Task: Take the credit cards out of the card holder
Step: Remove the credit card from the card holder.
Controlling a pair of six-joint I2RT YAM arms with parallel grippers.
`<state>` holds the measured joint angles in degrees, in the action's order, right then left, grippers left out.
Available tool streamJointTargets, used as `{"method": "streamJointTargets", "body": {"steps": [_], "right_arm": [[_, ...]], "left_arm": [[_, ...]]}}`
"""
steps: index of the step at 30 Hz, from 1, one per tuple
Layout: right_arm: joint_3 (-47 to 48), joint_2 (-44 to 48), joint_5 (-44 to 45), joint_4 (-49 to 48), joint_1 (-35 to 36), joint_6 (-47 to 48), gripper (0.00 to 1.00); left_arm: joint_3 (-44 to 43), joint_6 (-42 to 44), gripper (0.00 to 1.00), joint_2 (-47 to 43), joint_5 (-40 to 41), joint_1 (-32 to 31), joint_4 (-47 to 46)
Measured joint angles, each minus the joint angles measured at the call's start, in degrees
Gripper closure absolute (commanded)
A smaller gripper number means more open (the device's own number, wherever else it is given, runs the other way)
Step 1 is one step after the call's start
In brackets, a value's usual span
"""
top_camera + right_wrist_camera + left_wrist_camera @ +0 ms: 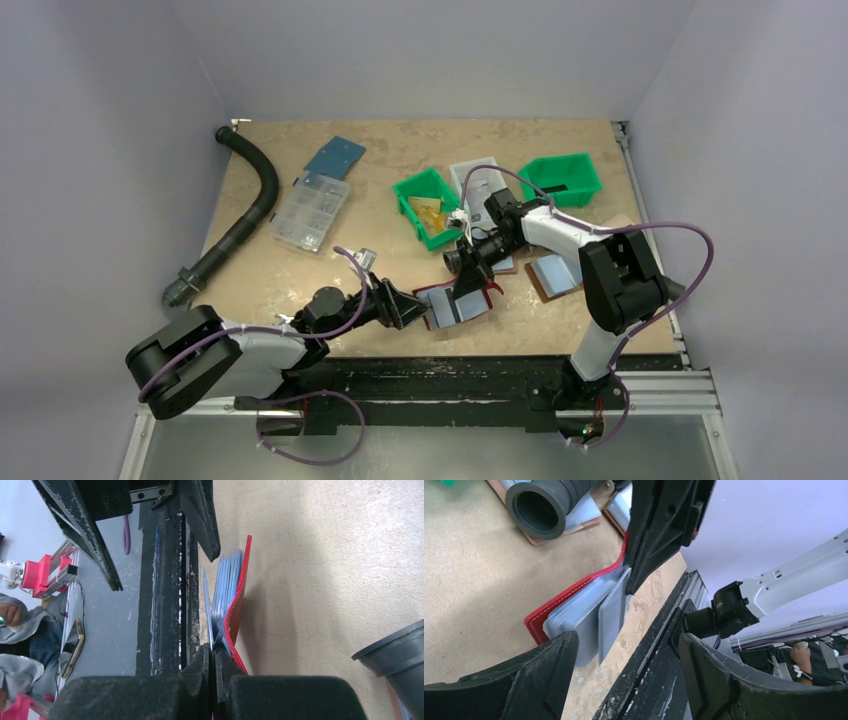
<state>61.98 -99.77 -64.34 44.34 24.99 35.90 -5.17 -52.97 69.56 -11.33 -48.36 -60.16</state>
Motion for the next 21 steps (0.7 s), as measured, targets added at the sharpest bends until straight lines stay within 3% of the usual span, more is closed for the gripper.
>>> {"method": "streamJointTargets", "body": {"steps": [13,21], "right_arm": [[0.2,0.0,-1.3,1.1,-0.4,0.0,1.00],[0.2,0.0,-1.4,1.3,-0.7,0.1,1.00]], "left_arm": [[-1.4,0.5,0.40,2.6,1.6,-1.0,-3.2],[-1.8,0.5,0.41,5.1,1.5,-1.7,-3.7]]}}
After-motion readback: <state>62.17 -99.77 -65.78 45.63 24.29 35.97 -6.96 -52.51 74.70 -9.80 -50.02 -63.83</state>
